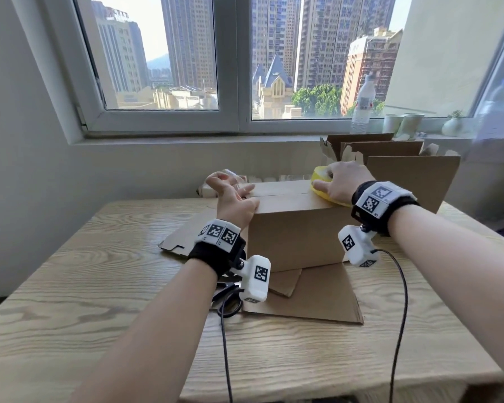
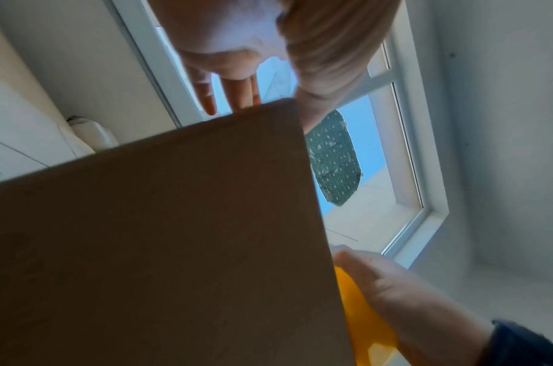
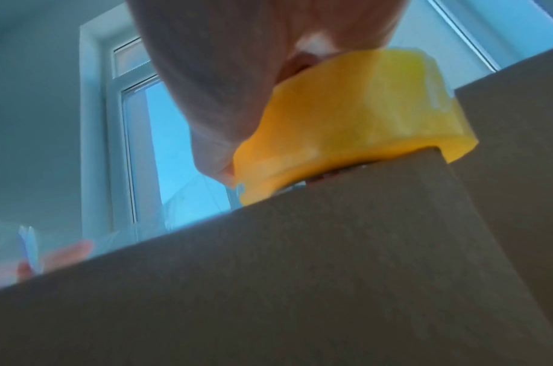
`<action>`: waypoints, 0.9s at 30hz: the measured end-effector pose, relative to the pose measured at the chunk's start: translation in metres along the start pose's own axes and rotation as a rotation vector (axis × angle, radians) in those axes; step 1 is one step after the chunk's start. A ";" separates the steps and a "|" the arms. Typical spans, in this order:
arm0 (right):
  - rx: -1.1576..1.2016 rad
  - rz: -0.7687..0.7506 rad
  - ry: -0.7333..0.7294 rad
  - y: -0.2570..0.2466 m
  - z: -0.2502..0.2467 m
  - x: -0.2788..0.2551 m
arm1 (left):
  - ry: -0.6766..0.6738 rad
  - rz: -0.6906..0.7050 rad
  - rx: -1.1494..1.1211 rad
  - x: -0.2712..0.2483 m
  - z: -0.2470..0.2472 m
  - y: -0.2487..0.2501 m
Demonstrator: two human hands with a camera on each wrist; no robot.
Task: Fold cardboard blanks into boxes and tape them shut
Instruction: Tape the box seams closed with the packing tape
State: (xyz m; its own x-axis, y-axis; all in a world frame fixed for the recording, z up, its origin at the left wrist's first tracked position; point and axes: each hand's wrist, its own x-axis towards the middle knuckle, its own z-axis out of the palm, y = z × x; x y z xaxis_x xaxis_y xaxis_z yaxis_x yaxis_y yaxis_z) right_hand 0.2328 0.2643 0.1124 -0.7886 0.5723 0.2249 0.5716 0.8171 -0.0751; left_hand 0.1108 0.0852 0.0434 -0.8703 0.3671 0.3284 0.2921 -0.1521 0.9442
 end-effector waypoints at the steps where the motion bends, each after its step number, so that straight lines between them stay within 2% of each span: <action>1: 0.032 0.017 0.015 0.003 -0.001 0.003 | 0.006 -0.010 -0.021 0.001 -0.001 -0.001; 5: -0.035 0.130 0.008 0.010 -0.004 0.010 | 0.033 0.039 -0.046 0.003 -0.005 -0.004; 9: -0.059 0.184 -0.047 0.007 -0.005 0.011 | 0.042 0.095 0.036 0.001 0.000 -0.007; 16: 0.043 0.129 0.010 -0.008 0.002 0.009 | 0.046 0.039 0.046 0.006 -0.005 -0.001; 19: 0.101 0.168 0.028 -0.013 0.010 0.007 | 0.045 0.022 0.034 0.003 -0.006 0.002; 23: 0.027 0.195 0.130 -0.019 0.025 0.004 | 0.029 -0.015 -0.035 -0.003 -0.013 0.002; 27: -0.009 0.189 0.124 -0.019 0.028 0.007 | 0.090 -0.121 -0.021 -0.001 -0.021 0.004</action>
State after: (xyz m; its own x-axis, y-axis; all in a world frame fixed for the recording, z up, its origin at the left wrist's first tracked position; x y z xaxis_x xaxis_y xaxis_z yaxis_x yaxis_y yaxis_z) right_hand 0.2102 0.2542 0.0880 -0.6334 0.7019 0.3257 0.7092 0.6950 -0.1185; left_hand 0.1044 0.0647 0.0468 -0.9308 0.3006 0.2078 0.1755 -0.1311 0.9757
